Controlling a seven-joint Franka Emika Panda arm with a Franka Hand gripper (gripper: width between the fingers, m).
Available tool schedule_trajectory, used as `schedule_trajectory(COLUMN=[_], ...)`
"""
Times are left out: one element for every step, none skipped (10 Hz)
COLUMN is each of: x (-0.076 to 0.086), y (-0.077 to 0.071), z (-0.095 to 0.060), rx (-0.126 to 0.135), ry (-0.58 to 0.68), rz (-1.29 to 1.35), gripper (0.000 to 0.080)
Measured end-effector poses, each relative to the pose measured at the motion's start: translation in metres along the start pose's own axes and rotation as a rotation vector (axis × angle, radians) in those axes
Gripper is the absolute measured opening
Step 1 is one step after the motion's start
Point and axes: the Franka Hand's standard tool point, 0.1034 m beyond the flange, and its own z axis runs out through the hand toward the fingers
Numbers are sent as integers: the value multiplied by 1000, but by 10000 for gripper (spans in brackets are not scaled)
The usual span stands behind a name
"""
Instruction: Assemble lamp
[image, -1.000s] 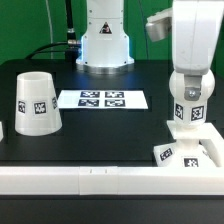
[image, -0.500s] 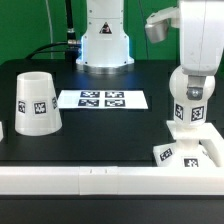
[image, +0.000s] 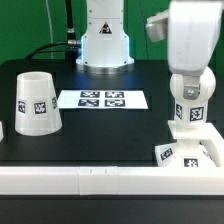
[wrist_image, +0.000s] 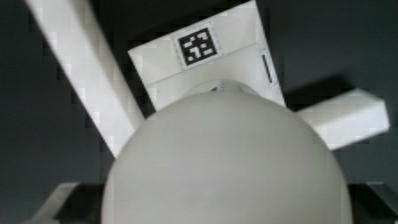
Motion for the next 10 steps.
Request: schedule_trajectory(x=[0,0,0,0,-1,-1,-1,0,-1,-1], y=[-1,0,0,0,0,1,1,1,2,2], z=[0,1,1,1,1,1,1,0,1,1], rx=[0,-1,-1,-1,0,0,-6,-10,-8,-8], ry=[0,1,1,1,1,1,-1,-1,-1,-1], rz=[114,224,349,405,532,671,735,771,844,884], gripper=[576,577,577,577,577,577,577,578,578,578])
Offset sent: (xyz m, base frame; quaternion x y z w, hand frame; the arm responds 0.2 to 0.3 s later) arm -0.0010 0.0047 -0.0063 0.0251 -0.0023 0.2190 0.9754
